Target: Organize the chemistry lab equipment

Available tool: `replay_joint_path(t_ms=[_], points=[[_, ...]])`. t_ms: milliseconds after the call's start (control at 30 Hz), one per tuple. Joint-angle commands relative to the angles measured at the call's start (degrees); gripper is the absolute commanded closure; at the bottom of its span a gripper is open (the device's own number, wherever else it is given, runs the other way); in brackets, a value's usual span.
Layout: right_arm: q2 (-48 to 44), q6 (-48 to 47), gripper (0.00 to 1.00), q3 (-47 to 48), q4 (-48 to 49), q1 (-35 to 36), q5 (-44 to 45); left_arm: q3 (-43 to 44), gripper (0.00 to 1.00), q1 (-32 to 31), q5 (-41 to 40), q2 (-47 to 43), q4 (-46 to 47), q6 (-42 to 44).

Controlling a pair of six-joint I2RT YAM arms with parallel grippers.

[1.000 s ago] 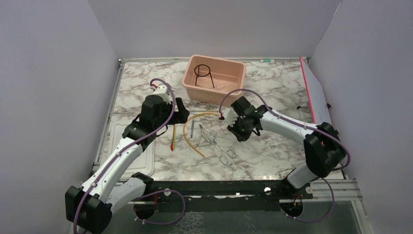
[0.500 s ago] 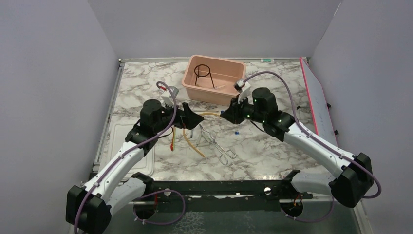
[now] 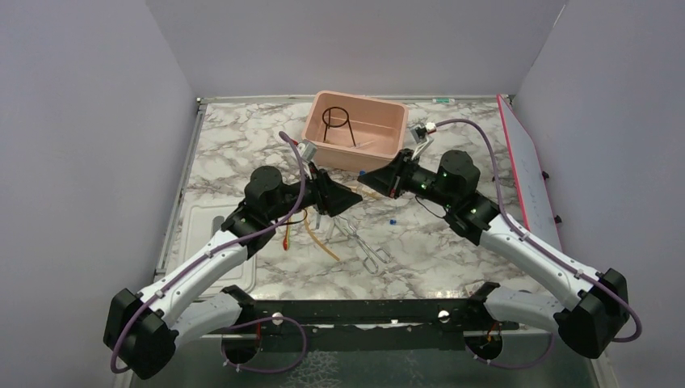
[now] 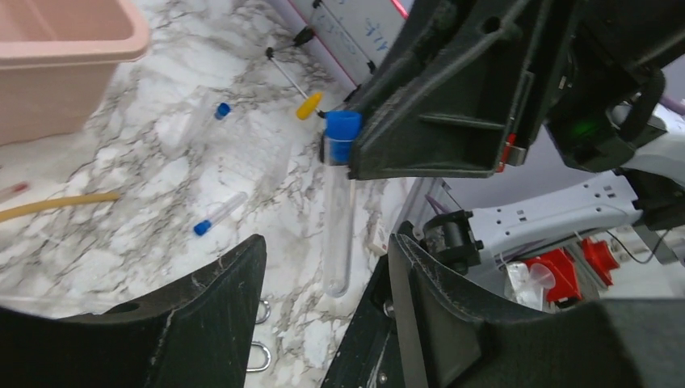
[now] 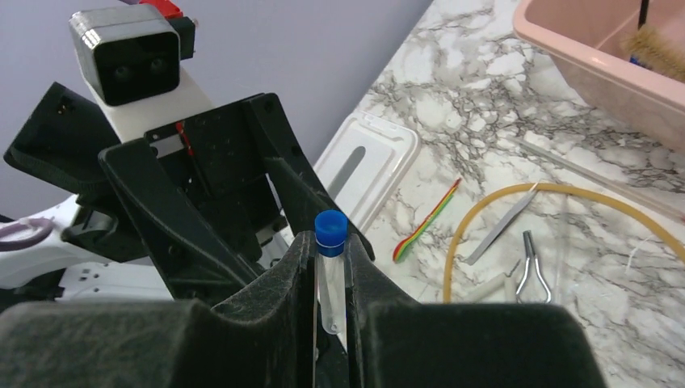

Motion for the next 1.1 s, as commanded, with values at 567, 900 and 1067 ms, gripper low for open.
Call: replay_joint_path(t_ms=[567, 900, 1067], points=[[-3.25, -1.21, 0.55, 9.97, -17.23, -0.08, -6.34, 9.97, 0.99, -6.78, 1.42, -0.17, -10.97, 20.98], [2.54, -7.85, 0.50, 21.29, -30.65, -0.09, -13.79, 15.52, 1.00, -6.73, 3.88, 0.41, -22.70, 33.30], [3.50, -10.03, 0.53, 22.22, -33.03, -0.07, -13.36, 16.28, 1.00, -6.78, 4.32, 0.67, -24.64, 36.05]])
